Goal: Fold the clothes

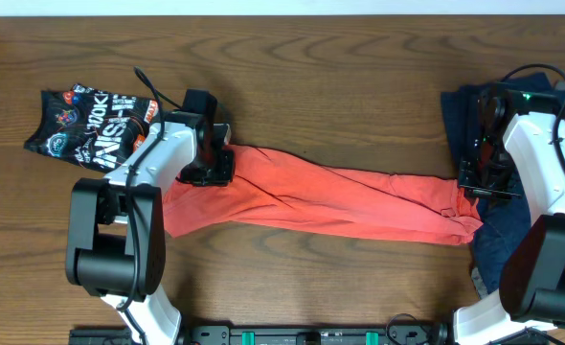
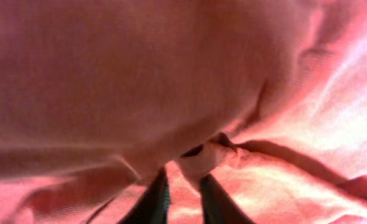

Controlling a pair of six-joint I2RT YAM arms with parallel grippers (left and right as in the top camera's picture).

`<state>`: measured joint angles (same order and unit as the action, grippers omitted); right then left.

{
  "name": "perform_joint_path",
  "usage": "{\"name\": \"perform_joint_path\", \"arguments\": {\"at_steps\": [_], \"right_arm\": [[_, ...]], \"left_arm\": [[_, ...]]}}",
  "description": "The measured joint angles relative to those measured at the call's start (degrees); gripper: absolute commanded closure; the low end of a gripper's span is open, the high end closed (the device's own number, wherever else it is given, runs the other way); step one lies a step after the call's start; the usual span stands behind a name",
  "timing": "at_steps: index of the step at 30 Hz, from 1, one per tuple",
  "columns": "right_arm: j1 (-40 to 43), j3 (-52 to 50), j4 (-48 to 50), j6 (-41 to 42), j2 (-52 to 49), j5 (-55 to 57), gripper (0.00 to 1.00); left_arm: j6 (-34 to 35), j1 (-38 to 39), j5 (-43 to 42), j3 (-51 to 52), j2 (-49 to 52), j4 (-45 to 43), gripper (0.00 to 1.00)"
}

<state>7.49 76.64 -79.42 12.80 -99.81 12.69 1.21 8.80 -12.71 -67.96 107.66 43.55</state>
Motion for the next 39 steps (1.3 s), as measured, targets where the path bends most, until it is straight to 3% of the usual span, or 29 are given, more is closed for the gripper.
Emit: {"name": "perform_joint_path", "arguments": {"at_steps": [13, 19, 26, 39], "right_arm": [[0.0, 0.0, 0.0, 0.0, 0.0, 0.0, 0.71], [0.0, 0.0, 0.0, 0.0, 0.0, 0.0, 0.71], [0.0, 0.0, 0.2, 0.0, 0.0, 0.0, 0.7], [0.0, 0.0, 0.2, 0.0, 0.0, 0.0, 0.7]], "left_arm": [[0.0, 0.1, -1.3, 0.0, 0.0, 0.6, 0.94], [-0.7, 1.0, -11.2, 0.0, -2.5, 2.0, 0.94], [-1.7, 9.9, -20.0, 0.0, -11.0, 1.8, 0.94], [-2.1, 26.3, -21.7, 0.0, -11.3, 1.7, 0.94]]}}
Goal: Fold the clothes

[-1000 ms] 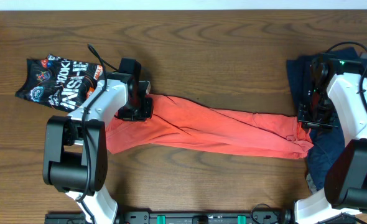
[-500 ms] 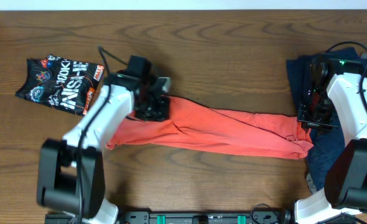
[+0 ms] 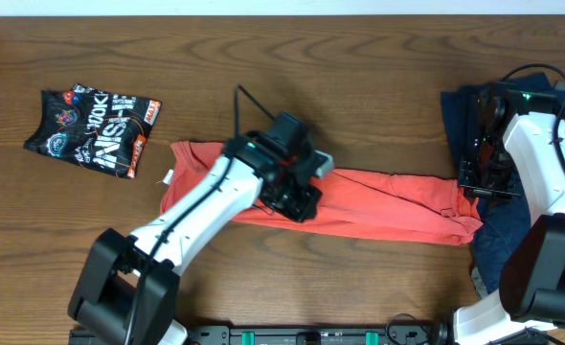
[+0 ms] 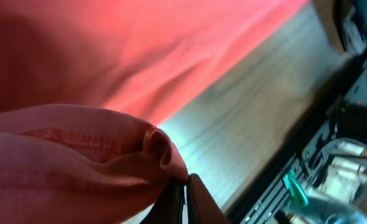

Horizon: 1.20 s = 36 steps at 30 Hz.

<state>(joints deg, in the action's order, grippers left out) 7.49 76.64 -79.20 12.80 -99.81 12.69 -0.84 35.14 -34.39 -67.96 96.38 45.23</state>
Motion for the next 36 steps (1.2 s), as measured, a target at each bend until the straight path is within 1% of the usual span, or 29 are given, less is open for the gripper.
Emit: {"name": "perform_joint_path", "arguments": {"at_steps": [1, 2, 3, 4, 5, 7, 9, 13, 17, 20, 24, 28, 32, 36], "right_arm": [[0.0, 0.0, 0.0, 0.0, 0.0, 0.0, 0.7], [0.0, 0.0, 0.0, 0.0, 0.0, 0.0, 0.7], [0.0, 0.0, 0.0, 0.0, 0.0, 0.0, 0.7], [0.0, 0.0, 0.0, 0.0, 0.0, 0.0, 0.7], [0.0, 0.0, 0.0, 0.0, 0.0, 0.0, 0.7], [0.0, 0.0, 0.0, 0.0, 0.0, 0.0, 0.7], [0.0, 0.0, -0.1, 0.0, 0.0, 0.0, 0.7], [0.0, 0.0, -0.1, 0.0, 0.0, 0.0, 0.7], [0.0, 0.0, -0.1, 0.0, 0.0, 0.0, 0.7], [0.0, 0.0, -0.1, 0.0, 0.0, 0.0, 0.69], [0.0, 0.0, -0.1, 0.0, 0.0, 0.0, 0.69], [0.0, 0.0, 0.0, 0.0, 0.0, 0.0, 0.69], [0.0, 0.0, 0.0, 0.0, 0.0, 0.0, 0.69], [0.0, 0.0, 0.0, 0.0, 0.0, 0.0, 0.69]], "left_arm": [[0.2, 1.0, 0.0, 0.0, 0.0, -0.4, 0.93], [0.2, 1.8, 0.2, 0.0, 0.0, -0.8, 0.9], [0.3, 2.5, 0.5, 0.0, 0.0, -1.3, 0.83], [0.3, 3.0, 1.0, 0.0, 0.0, -2.0, 0.73], [0.7, 3.5, 1.8, 0.0, 0.0, -2.5, 0.7], [1.5, 3.8, 4.2, 0.0, 0.0, -3.5, 0.69], [2.4, 3.5, 7.1, 0.0, 0.0, -4.6, 0.64], [4.3, 1.0, 11.1, 0.0, 0.0, -5.2, 0.63], [6.8, -4.8, 12.9, 0.0, 0.0, -3.7, 0.6], [8.8, -9.8, 13.9, 0.0, 0.0, -1.1, 0.54], [11.5, -15.1, 16.5, 0.0, 0.0, 4.7, 0.5], [13.5, -17.3, 21.2, 0.0, 0.0, 7.8, 0.49], [16.5, -19.7, 26.4, 0.0, 0.0, 5.8, 0.49], [17.8, -23.1, 28.7, 0.0, 0.2, 4.3, 0.49]]}}
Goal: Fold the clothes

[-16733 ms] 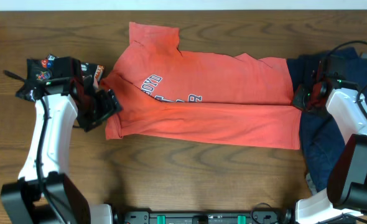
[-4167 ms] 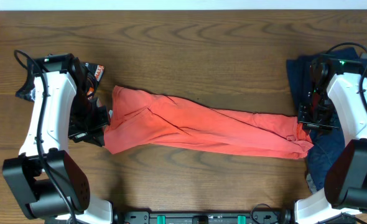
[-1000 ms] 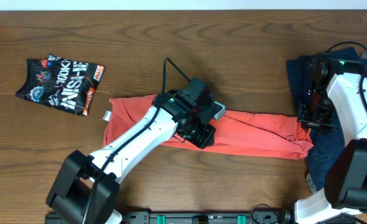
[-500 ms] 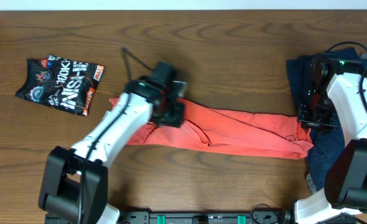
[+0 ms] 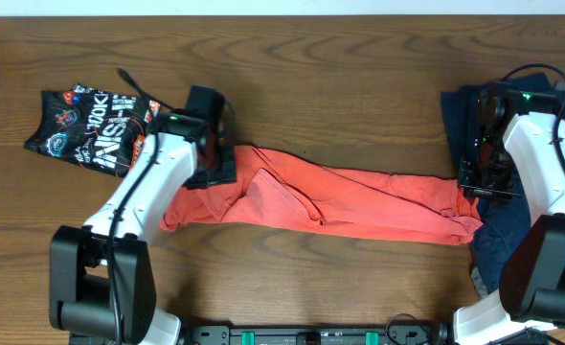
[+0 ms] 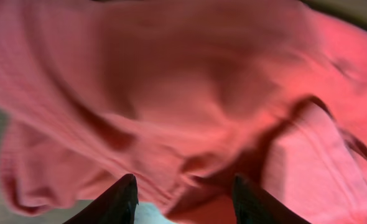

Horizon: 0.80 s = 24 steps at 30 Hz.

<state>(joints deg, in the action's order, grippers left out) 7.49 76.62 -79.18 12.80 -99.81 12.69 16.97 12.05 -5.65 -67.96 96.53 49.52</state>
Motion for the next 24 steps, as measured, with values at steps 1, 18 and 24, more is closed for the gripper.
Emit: {"name": "perform_joint_path", "arguments": {"at_steps": [1, 18, 24], "right_arm": [[0.0, 0.0, 0.0, 0.0, 0.0, 0.0, 0.69], [0.0, 0.0, -0.1, 0.0, 0.0, 0.0, 0.69], [0.0, 0.0, -0.1, 0.0, 0.0, 0.0, 0.69]], "left_arm": [[0.1, -0.7, 0.3, 0.0, 0.2, 0.2, 0.49], [3.0, -6.8, 4.3, 0.0, 6.7, -6.1, 0.94], [2.7, -7.8, 4.3, 0.0, 8.9, -11.1, 0.94]]}}
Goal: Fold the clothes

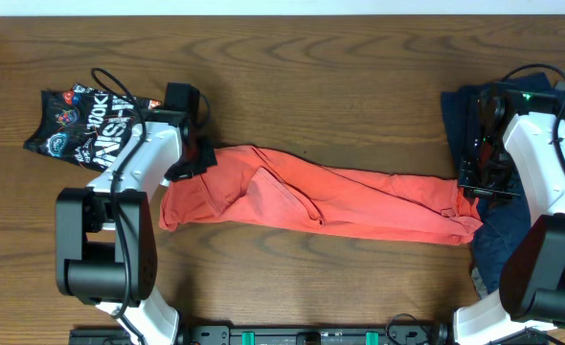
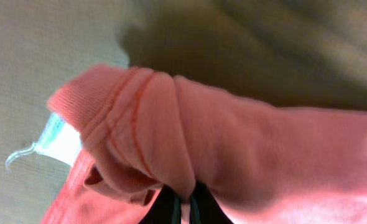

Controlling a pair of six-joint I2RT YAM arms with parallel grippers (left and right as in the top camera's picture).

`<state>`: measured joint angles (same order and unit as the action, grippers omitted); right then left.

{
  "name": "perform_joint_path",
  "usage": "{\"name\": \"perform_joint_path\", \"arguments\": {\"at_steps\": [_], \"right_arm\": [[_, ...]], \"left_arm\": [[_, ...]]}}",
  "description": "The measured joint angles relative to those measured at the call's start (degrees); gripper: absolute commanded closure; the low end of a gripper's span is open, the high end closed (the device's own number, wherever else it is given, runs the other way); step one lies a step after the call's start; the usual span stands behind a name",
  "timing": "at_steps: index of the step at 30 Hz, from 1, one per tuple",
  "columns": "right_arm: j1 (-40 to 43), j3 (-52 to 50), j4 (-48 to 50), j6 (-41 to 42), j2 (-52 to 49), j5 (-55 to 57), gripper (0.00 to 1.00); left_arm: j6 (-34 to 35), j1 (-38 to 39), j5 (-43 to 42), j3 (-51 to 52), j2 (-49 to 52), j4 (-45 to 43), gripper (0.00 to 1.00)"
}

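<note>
A long red garment (image 1: 359, 196) lies stretched across the table from left to right, with a folded flap near its left part. My left gripper (image 1: 194, 158) is at its upper left corner. In the left wrist view the left gripper (image 2: 185, 202) is shut on a bunched fold of the red cloth (image 2: 233, 149), next to a white label (image 2: 56, 140). My right gripper (image 1: 479, 177) sits at the garment's right end, beside the dark blue clothes. Whether its jaws are open cannot be made out from above.
A folded black printed garment (image 1: 91, 129) lies at the far left, just beyond the left arm. A pile of dark blue clothes (image 1: 508, 240) fills the right edge under the right arm. The wooden table (image 1: 311, 77) shows behind the red garment.
My left gripper was open over the red garment's upper left part. It now sits slightly further left and is shut on the hem at that corner. The right arm has not moved.
My left gripper was first shut on red cloth at the garment's left end. Then it held that cloth over the garment's middle. Then it was back at the left, open, with a flap left lying on the garment. Now it grips the left corner.
</note>
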<state>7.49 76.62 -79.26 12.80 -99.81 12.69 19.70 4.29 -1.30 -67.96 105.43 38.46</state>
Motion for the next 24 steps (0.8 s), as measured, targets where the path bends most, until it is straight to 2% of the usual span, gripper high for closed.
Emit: {"name": "perform_joint_path", "arguments": {"at_steps": [6, 11, 12, 13, 14, 15, 18, 24], "right_arm": [[0.0, 0.0, 0.0, 0.0, 0.0, 0.0, 0.69], [0.0, 0.0, 0.5, 0.0, 0.0, 0.0, 0.69], [0.0, 0.0, 0.6, 0.0, 0.0, 0.0, 0.69], [0.0, 0.0, 0.7, 0.0, 0.0, 0.0, 0.69], [0.0, 0.0, 0.7, 0.0, 0.0, 0.0, 0.69], [0.0, 0.0, 0.7, 0.0, 0.0, 0.0, 0.69], [0.0, 0.0, 0.7, 0.0, 0.0, 0.0, 0.69], [0.0, 0.0, 0.7, 0.0, 0.0, 0.0, 0.69]], "left_arm": [[0.0, -4.7, -2.0, -0.8, 0.0, -5.7, 0.94], [0.0, -8.1, -3.7, -1.1, 0.0, -6.6, 0.93], [0.0, -8.6, -3.9, -1.1, 0.0, -6.5, 0.85], [-0.2, -8.9, -4.0, -1.1, 0.0, -6.4, 0.66], [-0.2, -9.2, -4.0, -1.1, 0.0, -6.1, 0.57], [0.0, -9.4, -4.1, -1.1, 0.0, -5.7, 0.52], [-0.5, -9.5, -4.6, -1.1, 0.0, -4.1, 0.47], [-3.2, -9.5, -6.1, -1.5, -2.6, 0.9, 0.48]]}}
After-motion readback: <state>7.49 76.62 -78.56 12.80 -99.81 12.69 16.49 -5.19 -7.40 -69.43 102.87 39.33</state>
